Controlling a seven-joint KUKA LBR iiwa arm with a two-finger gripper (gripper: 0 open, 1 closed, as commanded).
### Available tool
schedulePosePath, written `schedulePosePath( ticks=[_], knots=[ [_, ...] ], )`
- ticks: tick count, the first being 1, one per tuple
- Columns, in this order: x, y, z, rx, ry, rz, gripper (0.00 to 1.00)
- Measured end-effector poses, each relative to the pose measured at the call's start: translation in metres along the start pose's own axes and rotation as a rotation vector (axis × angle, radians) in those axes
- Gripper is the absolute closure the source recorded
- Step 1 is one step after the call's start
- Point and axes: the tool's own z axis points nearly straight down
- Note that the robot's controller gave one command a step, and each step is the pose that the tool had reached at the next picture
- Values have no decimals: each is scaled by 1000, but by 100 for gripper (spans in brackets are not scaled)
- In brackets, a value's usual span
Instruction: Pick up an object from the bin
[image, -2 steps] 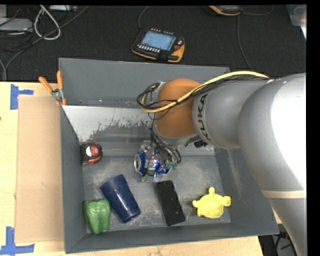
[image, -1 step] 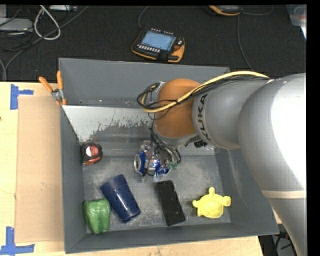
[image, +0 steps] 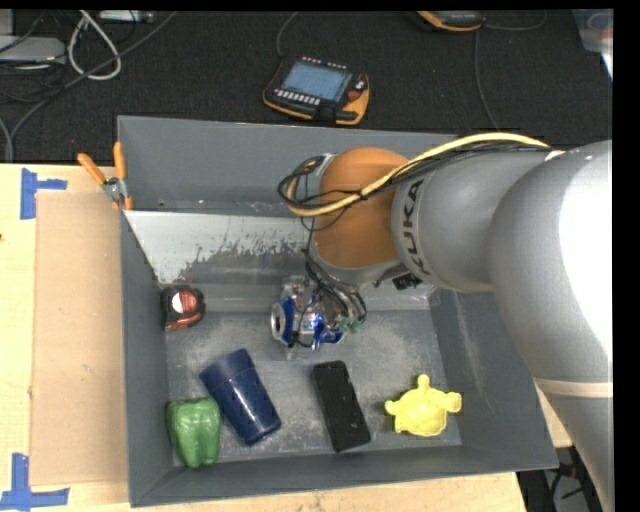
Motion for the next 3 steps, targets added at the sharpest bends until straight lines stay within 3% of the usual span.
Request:
schedulePosePath(
  ticks=[2,3],
  knots=[
    [3,0,-54,0,8,1,100],
    [2,0,-89,-1,1,1,100]
  ],
)
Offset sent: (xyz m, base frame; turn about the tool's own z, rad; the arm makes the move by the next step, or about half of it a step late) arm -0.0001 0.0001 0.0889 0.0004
